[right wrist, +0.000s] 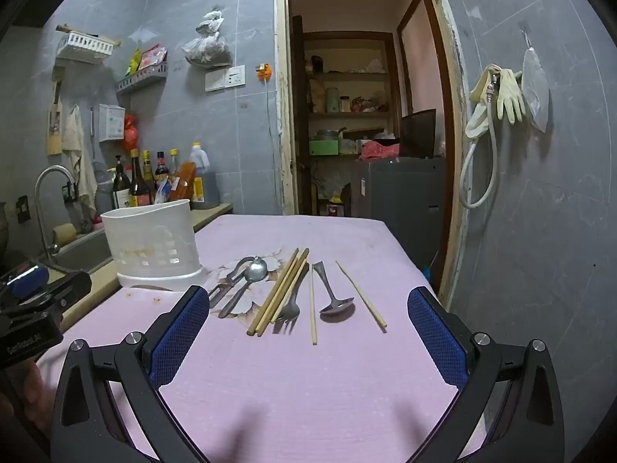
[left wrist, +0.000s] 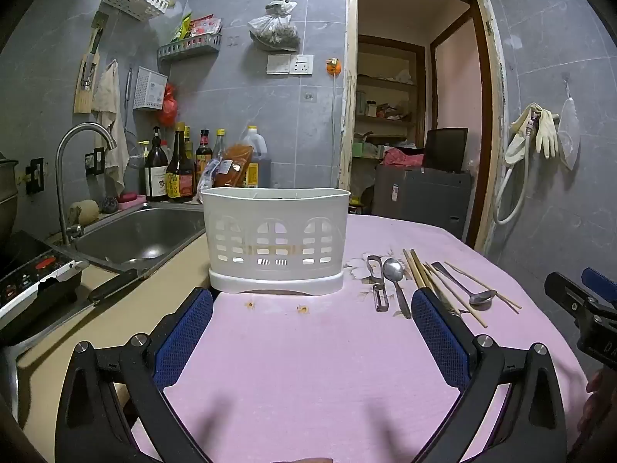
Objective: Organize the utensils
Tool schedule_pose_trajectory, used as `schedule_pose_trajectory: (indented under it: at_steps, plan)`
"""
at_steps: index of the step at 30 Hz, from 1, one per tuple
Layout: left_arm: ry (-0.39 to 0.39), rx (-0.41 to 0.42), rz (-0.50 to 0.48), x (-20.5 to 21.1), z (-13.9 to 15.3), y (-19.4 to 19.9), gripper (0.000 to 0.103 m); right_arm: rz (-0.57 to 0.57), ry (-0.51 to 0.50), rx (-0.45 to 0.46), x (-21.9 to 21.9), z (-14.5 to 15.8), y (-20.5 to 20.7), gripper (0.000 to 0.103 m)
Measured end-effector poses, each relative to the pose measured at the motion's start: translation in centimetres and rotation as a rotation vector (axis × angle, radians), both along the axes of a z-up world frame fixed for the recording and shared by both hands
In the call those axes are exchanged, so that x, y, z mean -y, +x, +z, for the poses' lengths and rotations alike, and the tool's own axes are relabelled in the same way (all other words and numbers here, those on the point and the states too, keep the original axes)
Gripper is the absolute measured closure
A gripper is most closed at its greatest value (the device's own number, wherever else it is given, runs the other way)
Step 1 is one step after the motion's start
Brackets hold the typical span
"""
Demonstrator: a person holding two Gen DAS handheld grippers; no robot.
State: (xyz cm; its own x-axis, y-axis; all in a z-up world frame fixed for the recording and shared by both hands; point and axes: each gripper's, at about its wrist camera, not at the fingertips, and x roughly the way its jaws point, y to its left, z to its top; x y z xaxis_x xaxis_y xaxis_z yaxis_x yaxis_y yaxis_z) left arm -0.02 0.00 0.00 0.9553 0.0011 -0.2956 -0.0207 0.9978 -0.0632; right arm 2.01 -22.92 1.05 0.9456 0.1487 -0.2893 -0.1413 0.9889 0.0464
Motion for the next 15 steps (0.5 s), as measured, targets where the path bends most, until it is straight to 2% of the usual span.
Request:
schedule_pose_trajectory:
  at_steps: [15]
  plan:
    - [-0.002, -0.002, 0.003, 0.6, -0.39, 0.55, 0.002, 0.001, -0.007, -0.001, -0.11, 0.01, 0.09, 0.0]
